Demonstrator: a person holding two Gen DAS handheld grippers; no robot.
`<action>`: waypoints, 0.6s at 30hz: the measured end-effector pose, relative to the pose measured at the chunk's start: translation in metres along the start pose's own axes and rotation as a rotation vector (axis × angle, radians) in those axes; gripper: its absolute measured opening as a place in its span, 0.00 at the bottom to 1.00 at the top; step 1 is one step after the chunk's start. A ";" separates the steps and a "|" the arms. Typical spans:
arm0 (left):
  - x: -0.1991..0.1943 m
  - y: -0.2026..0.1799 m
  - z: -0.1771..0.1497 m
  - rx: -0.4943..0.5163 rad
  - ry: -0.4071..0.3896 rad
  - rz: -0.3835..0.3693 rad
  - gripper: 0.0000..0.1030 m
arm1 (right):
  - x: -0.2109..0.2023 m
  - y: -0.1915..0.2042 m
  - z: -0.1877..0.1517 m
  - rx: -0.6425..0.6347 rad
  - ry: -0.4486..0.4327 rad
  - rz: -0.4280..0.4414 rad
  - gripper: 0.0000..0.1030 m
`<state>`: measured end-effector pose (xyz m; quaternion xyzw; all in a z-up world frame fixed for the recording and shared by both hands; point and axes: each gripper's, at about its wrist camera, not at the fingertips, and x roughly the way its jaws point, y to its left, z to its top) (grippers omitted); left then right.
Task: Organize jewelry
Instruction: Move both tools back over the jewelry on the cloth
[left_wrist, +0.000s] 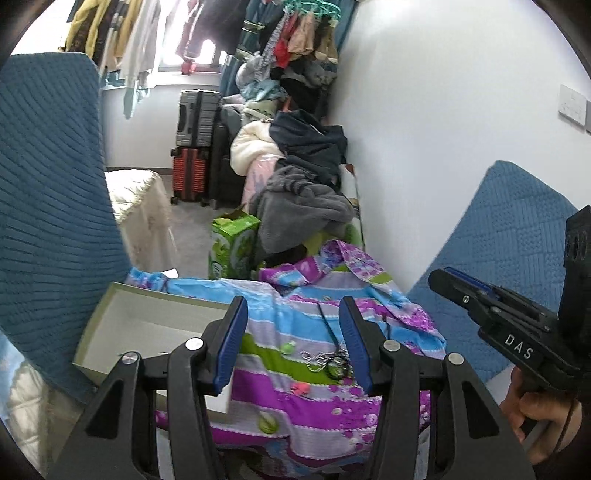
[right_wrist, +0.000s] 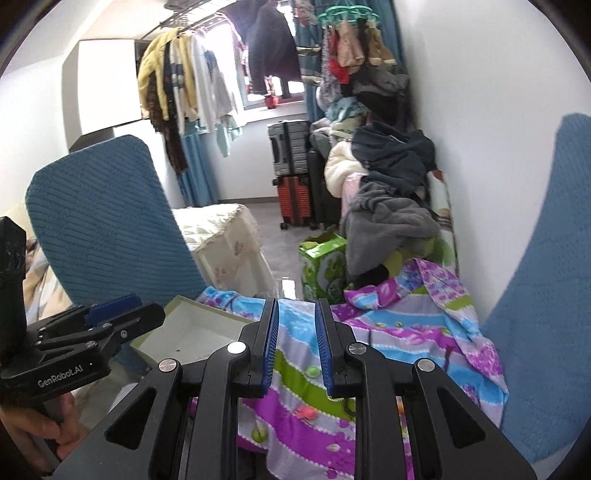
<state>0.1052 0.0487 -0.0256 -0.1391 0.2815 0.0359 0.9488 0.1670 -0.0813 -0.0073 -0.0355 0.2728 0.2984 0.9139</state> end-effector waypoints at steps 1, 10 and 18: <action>-0.001 -0.004 -0.003 0.000 0.003 -0.003 0.51 | -0.002 -0.003 -0.003 0.002 0.001 -0.008 0.18; 0.013 -0.030 -0.032 0.026 0.037 -0.047 0.50 | -0.025 -0.042 -0.047 0.048 -0.006 -0.091 0.18; 0.042 -0.045 -0.068 0.039 0.128 -0.091 0.51 | -0.026 -0.081 -0.098 0.113 0.003 -0.171 0.18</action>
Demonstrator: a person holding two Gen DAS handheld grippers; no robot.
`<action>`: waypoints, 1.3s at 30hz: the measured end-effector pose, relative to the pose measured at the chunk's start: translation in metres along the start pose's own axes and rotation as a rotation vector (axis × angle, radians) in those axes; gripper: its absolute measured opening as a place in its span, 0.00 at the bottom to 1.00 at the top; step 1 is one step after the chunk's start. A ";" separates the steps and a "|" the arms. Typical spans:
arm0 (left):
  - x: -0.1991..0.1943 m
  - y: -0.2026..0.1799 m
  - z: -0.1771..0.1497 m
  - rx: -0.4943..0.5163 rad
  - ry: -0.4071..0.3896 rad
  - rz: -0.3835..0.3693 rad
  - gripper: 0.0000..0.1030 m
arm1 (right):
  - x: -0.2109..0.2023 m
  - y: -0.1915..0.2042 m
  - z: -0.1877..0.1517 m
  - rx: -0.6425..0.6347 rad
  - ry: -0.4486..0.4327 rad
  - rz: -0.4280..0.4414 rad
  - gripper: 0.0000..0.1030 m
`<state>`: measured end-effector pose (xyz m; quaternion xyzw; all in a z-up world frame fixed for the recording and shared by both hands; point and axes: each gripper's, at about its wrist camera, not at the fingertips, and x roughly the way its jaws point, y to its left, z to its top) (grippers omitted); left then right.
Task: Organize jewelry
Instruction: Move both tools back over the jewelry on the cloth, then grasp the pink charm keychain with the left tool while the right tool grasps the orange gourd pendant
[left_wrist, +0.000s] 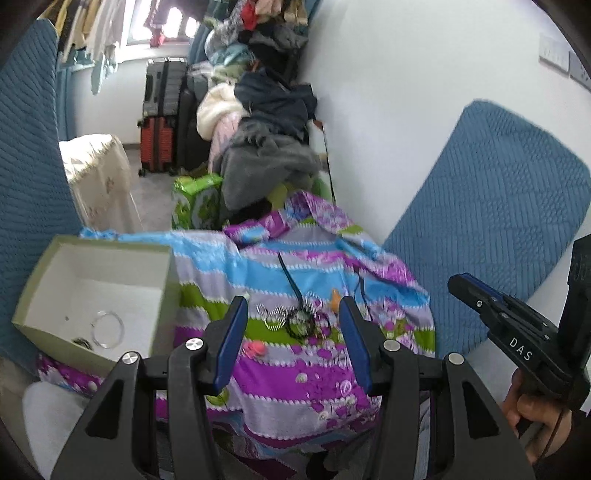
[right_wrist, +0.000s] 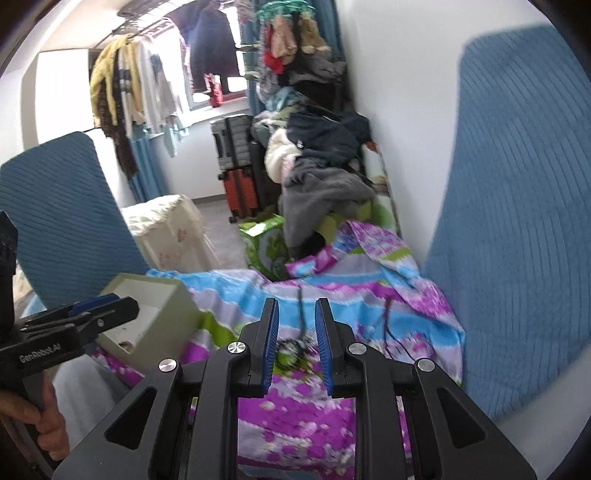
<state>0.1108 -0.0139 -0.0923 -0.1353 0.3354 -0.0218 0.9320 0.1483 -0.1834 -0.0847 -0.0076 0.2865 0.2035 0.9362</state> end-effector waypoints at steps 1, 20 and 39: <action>0.004 -0.002 -0.003 0.002 0.011 -0.010 0.51 | 0.001 -0.005 -0.005 0.013 0.007 -0.002 0.18; 0.078 0.003 -0.031 -0.023 0.136 0.013 0.50 | 0.064 -0.044 -0.046 0.053 0.065 0.015 0.18; 0.169 0.031 -0.051 -0.006 0.319 0.067 0.35 | 0.175 -0.058 -0.056 0.035 0.267 0.024 0.18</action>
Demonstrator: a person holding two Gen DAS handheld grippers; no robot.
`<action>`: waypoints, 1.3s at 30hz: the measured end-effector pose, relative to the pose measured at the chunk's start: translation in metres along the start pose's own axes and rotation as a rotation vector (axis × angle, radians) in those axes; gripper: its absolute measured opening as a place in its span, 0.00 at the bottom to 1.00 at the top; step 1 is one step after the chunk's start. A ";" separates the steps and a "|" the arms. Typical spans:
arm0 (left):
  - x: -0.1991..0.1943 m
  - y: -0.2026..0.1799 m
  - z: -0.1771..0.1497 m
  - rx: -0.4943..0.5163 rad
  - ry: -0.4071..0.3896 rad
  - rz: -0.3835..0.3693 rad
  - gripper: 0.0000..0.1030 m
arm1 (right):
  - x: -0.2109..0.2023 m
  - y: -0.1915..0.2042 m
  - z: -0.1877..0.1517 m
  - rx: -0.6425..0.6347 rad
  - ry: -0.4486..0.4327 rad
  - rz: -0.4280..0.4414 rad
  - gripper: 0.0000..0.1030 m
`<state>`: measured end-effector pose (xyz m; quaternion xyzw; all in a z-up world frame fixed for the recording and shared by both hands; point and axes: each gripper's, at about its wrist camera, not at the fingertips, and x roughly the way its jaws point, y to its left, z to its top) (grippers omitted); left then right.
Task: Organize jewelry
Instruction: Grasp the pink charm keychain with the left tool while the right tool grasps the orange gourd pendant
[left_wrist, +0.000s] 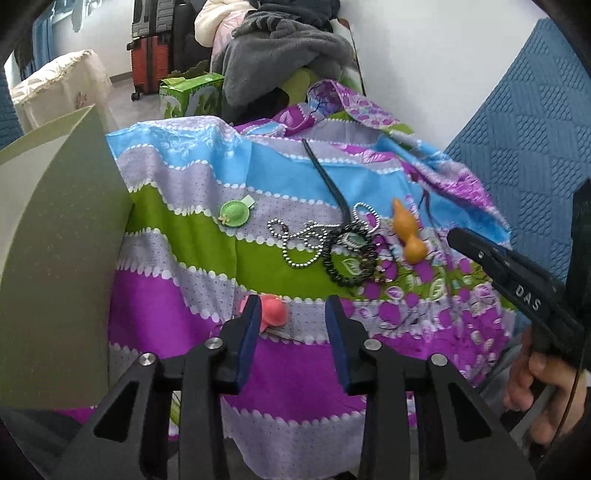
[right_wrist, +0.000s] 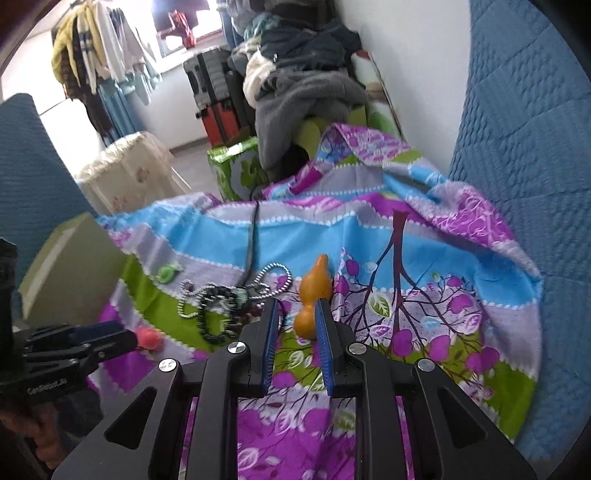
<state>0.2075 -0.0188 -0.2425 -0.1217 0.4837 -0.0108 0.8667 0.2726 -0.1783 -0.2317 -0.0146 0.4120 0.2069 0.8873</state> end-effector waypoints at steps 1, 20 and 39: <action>0.004 0.000 -0.001 0.005 0.010 0.006 0.35 | 0.006 -0.001 0.000 -0.002 0.015 0.000 0.18; 0.027 0.002 -0.006 0.010 0.063 0.018 0.30 | 0.060 -0.008 -0.003 0.008 0.140 -0.017 0.25; 0.039 -0.006 0.002 0.049 0.026 0.021 0.30 | 0.065 -0.001 -0.003 -0.031 0.133 -0.040 0.24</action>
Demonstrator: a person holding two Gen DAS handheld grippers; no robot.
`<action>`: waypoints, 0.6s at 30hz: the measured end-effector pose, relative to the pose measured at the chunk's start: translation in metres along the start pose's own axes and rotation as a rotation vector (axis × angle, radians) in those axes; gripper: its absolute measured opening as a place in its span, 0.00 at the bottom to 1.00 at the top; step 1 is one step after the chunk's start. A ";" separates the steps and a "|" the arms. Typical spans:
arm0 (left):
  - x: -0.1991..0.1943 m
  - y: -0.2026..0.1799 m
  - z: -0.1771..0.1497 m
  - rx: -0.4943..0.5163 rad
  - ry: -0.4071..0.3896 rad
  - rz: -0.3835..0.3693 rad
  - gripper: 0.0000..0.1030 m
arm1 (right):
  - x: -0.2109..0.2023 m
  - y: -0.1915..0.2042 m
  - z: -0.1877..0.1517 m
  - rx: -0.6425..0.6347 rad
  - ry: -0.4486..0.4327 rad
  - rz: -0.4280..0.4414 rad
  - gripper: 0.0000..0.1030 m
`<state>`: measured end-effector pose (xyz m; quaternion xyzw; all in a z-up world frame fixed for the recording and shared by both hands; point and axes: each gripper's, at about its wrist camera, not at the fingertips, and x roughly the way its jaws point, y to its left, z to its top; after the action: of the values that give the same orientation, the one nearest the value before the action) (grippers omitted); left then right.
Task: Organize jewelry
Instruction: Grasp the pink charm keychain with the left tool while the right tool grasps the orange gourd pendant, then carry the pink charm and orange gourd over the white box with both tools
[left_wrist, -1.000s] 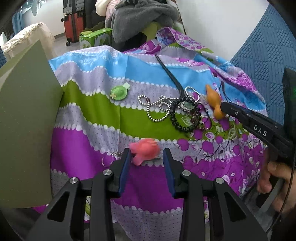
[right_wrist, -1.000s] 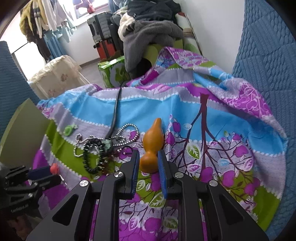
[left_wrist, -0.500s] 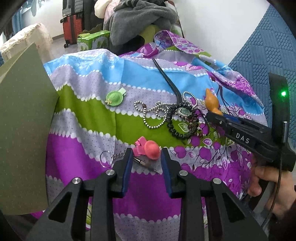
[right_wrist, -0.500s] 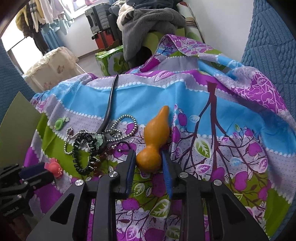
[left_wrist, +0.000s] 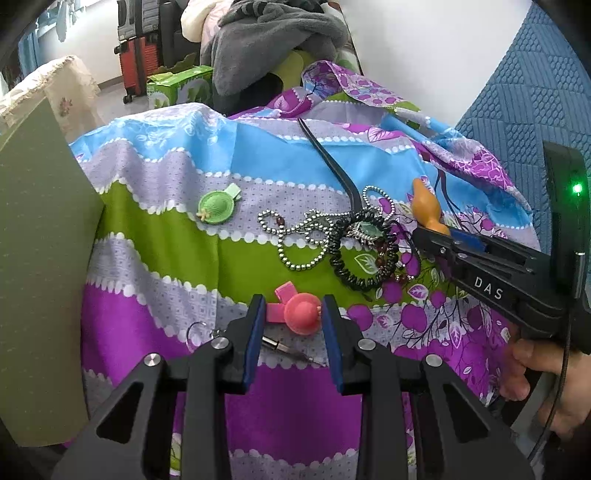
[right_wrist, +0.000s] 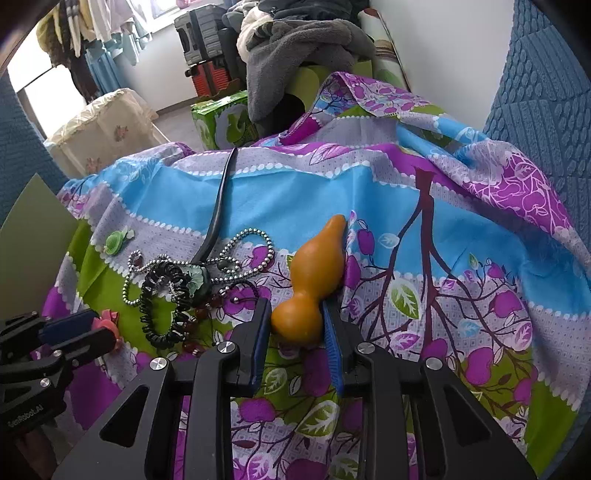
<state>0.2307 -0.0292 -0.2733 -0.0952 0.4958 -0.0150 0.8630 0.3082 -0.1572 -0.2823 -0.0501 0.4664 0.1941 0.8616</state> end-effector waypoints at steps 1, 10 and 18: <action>0.000 0.000 0.000 0.001 0.000 0.000 0.30 | 0.000 0.000 0.000 0.001 0.001 0.000 0.24; -0.003 0.002 0.000 -0.025 0.007 -0.034 0.28 | -0.005 0.006 -0.002 -0.005 0.002 0.012 0.24; -0.018 0.004 0.001 -0.040 -0.016 -0.055 0.28 | -0.026 0.009 -0.001 0.014 -0.032 0.010 0.24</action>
<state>0.2221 -0.0228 -0.2584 -0.1262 0.4863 -0.0280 0.8642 0.2913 -0.1566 -0.2600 -0.0388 0.4539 0.1958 0.8684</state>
